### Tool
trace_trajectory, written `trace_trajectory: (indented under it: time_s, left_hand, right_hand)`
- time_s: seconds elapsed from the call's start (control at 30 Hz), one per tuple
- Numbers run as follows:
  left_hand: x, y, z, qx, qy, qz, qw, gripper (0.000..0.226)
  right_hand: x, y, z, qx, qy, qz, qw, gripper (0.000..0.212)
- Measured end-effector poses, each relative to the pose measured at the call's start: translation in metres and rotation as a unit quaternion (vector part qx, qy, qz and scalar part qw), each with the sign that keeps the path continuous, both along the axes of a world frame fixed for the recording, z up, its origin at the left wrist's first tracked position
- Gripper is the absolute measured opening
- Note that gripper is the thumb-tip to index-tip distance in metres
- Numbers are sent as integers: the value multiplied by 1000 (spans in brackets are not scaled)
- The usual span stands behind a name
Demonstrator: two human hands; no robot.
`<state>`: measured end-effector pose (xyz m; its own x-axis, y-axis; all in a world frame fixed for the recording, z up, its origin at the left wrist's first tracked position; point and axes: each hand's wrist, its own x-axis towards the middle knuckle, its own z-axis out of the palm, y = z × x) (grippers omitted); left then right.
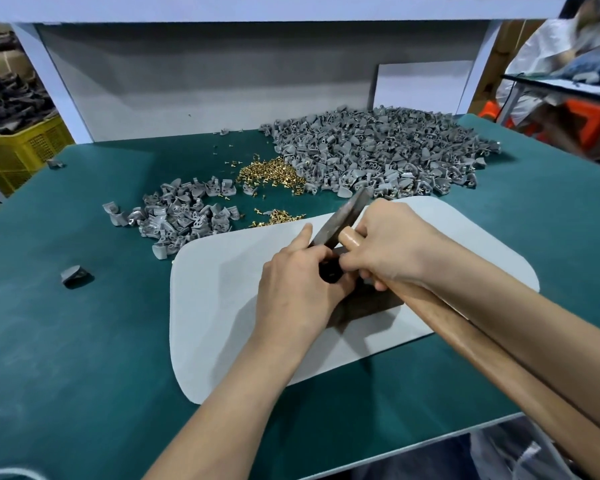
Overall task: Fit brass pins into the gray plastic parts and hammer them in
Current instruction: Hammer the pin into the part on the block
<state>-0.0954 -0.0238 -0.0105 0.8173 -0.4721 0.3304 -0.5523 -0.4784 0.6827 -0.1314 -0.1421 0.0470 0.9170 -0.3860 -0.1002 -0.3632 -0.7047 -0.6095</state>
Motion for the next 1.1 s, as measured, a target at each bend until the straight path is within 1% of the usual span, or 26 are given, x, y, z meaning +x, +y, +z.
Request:
trace_trajectory:
  time_s: [0.07, 0.17, 0.3, 0.33, 0.43, 0.5, 0.57, 0.67, 0.77, 0.87, 0.93, 1.03, 1.1]
  left_hand:
    - [-1, 0, 1, 8, -8, -7, 1000, 18]
    - [-1, 0, 1, 7, -21, -28, 999, 10]
    - [-1, -1, -1, -2, -19, -28, 999, 12]
    - [-1, -1, -1, -4, -18, -30, 999, 13]
    - [-1, -1, -1, -11, -18, -34, 999, 14]
    - [-2, 0, -1, -20, -19, -36, 999, 12]
    - [-3, 1, -2, -34, -25, -37, 998, 8]
    - [-3, 1, -1, -42, -33, -38, 998, 5]
    - [-3, 1, -2, -33, -25, -39, 998, 7]
    - [-1, 1, -2, -22, -18, -40, 999, 10]
    - [1, 1, -3, -14, -15, -44, 999, 16]
    - [1, 1, -4, -10, -13, -43, 999, 26]
    - [1, 0, -5, -19, -9, -40, 999, 23]
  right_hand:
    - [1, 5, 1, -44, 5, 7, 999, 14]
    - [1, 11, 4, -114, 7, 9, 993, 20]
    - [2, 18, 8, -164, 24, 14, 986, 6]
    - [2, 19, 9, -173, 27, 14, 985, 7]
    - [3, 24, 8, -216, 36, 6, 976, 25]
    - [3, 28, 8, -237, 39, 0, 971, 31]
    - [4, 29, 7, -244, 39, -5, 969, 29]
    - [4, 30, 6, -244, 35, -7, 969, 20]
    - [6, 30, 7, -238, 41, -5, 970, 24]
    - [8, 30, 7, -244, 45, 2, 969, 15]
    - [9, 30, 7, -248, 46, 6, 968, 17]
    - [9, 30, 7, -244, 48, -1, 968, 28]
    - [8, 28, 8, -219, 48, -3, 975, 23]
